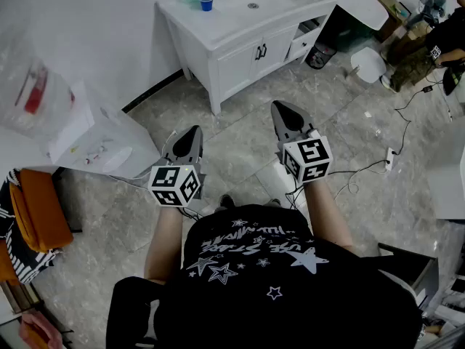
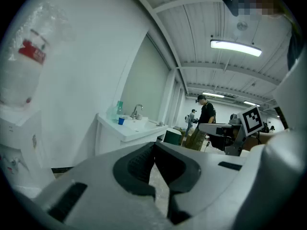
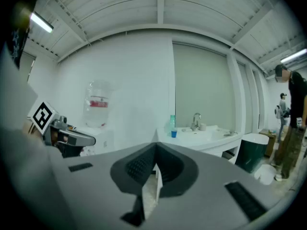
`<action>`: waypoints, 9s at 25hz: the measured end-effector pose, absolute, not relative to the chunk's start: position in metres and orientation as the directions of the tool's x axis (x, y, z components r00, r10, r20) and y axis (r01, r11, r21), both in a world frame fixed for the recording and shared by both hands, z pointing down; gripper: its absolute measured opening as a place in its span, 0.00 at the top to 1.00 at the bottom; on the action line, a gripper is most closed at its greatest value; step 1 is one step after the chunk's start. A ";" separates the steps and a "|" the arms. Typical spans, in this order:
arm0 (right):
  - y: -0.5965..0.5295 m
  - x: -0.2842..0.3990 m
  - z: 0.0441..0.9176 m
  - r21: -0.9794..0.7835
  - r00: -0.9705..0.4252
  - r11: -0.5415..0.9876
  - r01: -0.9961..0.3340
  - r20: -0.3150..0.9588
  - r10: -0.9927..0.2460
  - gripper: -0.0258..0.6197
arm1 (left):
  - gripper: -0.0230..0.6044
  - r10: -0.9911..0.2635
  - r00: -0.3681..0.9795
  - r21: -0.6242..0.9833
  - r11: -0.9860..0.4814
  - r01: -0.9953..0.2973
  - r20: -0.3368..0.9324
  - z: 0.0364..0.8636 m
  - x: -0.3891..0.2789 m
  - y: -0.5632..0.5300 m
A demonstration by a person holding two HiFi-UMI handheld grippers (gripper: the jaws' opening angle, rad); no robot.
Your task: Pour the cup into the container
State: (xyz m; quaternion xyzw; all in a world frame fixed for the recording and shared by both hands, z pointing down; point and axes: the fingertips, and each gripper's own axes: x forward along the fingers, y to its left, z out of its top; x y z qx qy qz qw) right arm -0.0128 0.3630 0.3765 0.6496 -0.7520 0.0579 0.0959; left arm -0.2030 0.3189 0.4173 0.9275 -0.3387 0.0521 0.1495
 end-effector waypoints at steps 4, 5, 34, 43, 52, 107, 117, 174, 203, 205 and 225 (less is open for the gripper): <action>0.357 -0.014 0.374 0.038 -0.141 0.150 -0.988 0.186 -0.972 0.95 | 0.95 -0.605 0.773 0.232 -0.737 -0.635 0.192 0.416 -0.203 0.317; 0.356 -0.014 0.374 0.035 -0.139 0.148 -0.988 0.186 -0.973 0.95 | 0.95 -0.603 0.775 0.229 -0.740 -0.632 0.190 0.415 -0.203 0.317; 0.328 -0.020 0.406 -0.098 -0.104 0.086 -0.991 0.200 -0.974 0.62 | 0.95 -0.530 0.816 0.224 -0.787 -0.575 0.233 0.432 -0.208 0.285; 0.279 0.007 0.410 -0.102 -0.131 0.114 -0.988 0.184 -0.974 0.51 | 0.95 -0.563 0.787 0.209 -0.762 -0.613 0.254 0.435 -0.194 0.249; 0.190 0.075 0.426 -0.151 -0.186 0.159 -0.976 0.188 -0.964 0.41 | 0.95 -0.607 0.736 0.202 -0.714 -0.671 0.300 0.447 -0.139 0.172; -0.245 0.109 0.475 -0.029 -0.523 0.554 -0.832 0.374 -0.766 0.35 | 0.95 -0.810 0.490 0.166 -0.462 -0.871 0.322 0.449 -0.091 -0.208; -0.294 0.079 0.515 -0.037 -0.574 0.627 -0.778 0.448 -0.686 0.38 | 0.95 -0.783 0.510 0.190 -0.473 -0.860 0.357 0.469 -0.111 -0.254; -0.336 0.063 0.508 -0.071 -0.718 0.772 -0.632 0.428 -0.549 0.53 | 0.95 -0.822 0.420 0.155 -0.391 -0.907 0.386 0.461 -0.097 -0.277; -0.413 0.099 0.340 -0.023 -0.737 0.820 -0.572 0.454 -0.501 0.53 | 0.95 -0.853 0.440 0.103 -0.429 -0.898 0.282 0.368 -0.086 -0.371; -0.420 0.099 0.337 -0.007 -0.730 0.822 -0.570 0.464 -0.502 0.53 | 0.95 -0.852 0.445 0.103 -0.434 -0.895 0.275 0.363 -0.085 -0.376; -0.463 0.095 0.352 0.190 -0.608 0.849 -0.492 0.624 -0.492 0.53 | 0.95 -0.845 0.460 0.135 -0.440 -0.888 0.273 0.372 -0.078 -0.411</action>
